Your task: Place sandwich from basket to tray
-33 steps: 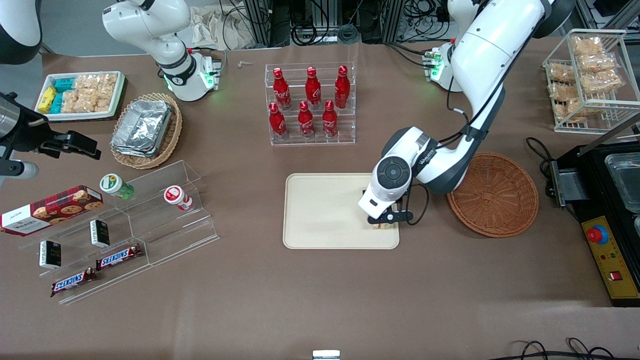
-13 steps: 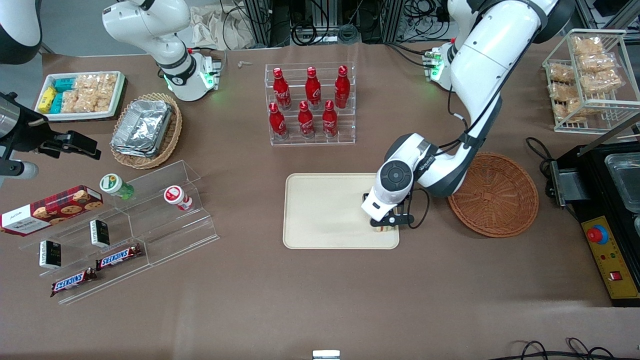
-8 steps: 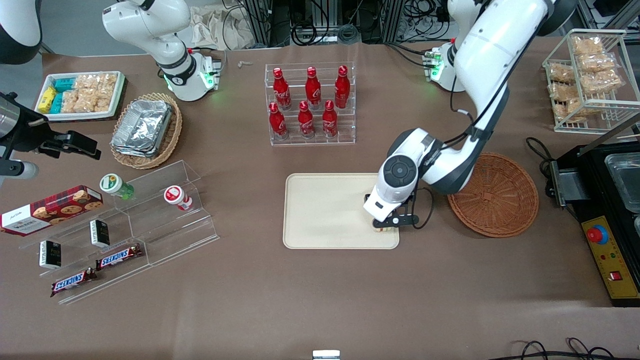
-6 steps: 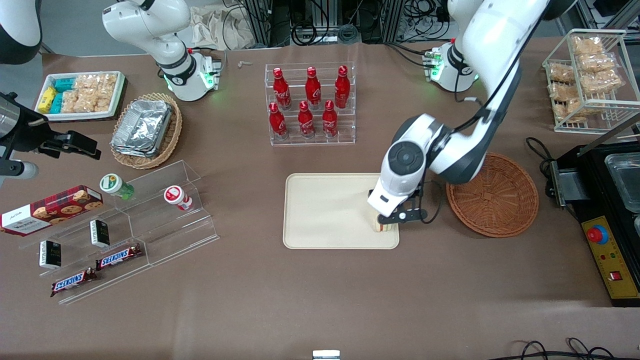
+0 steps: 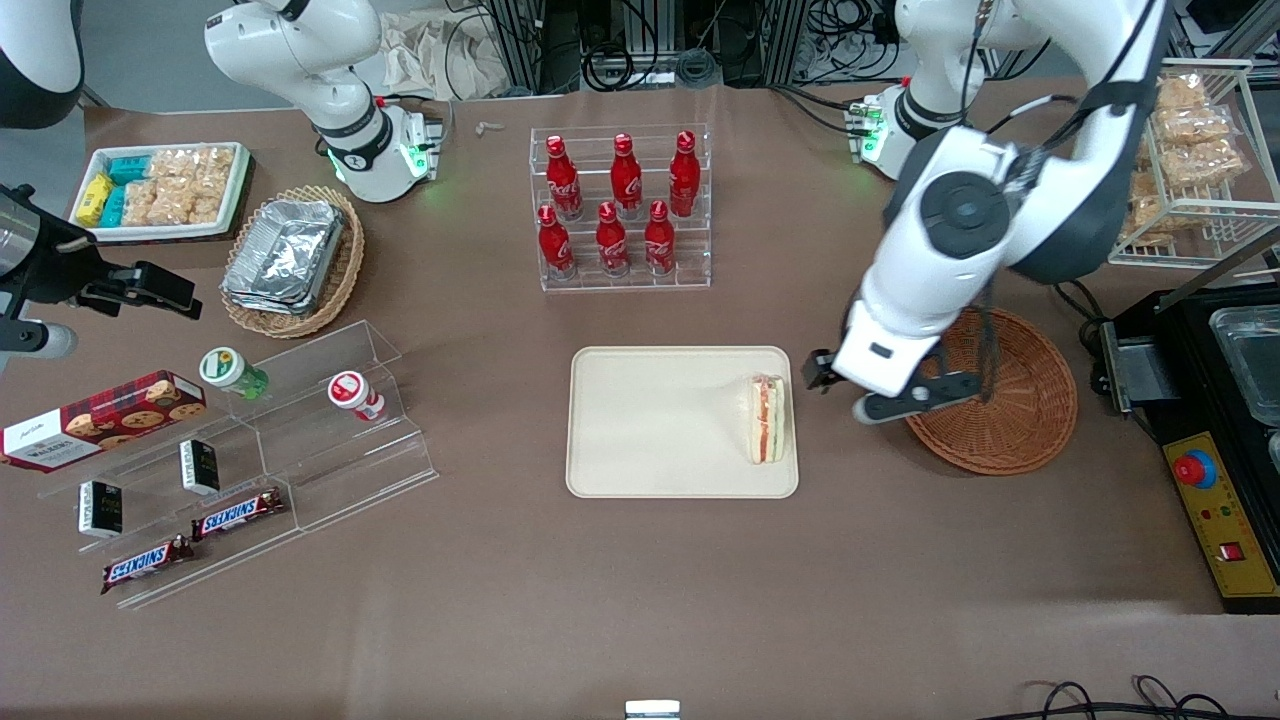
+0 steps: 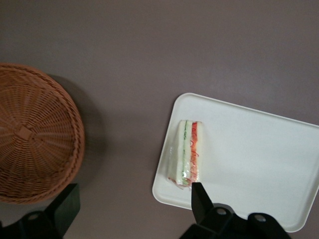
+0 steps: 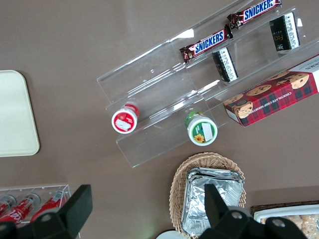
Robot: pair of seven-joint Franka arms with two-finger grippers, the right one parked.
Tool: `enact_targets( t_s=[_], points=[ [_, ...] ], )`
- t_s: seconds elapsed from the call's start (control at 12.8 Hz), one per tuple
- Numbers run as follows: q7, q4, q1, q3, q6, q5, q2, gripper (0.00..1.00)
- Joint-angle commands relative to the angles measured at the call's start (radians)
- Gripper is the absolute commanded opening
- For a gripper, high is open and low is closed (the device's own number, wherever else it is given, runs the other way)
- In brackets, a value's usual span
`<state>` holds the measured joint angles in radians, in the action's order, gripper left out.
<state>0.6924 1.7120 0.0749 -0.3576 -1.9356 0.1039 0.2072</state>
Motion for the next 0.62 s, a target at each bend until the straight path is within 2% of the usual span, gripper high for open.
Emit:
enact_targets(
  t_s=[0.0,0.08,0.16,0.31,0.55],
  points=[
    [-0.121,0.025,-0.070,-0.004,0.065,-0.074,-0.083,0.99],
    [-0.155,0.026,-0.082,0.000,0.096,-0.087,-0.116,0.99],
    [-0.180,0.028,-0.066,0.046,0.125,-0.089,-0.149,0.99],
    [-0.266,0.029,0.032,0.196,0.190,-0.113,-0.195,0.99],
    [-0.382,0.037,-0.003,0.256,0.260,-0.118,-0.256,0.99]
  ],
)
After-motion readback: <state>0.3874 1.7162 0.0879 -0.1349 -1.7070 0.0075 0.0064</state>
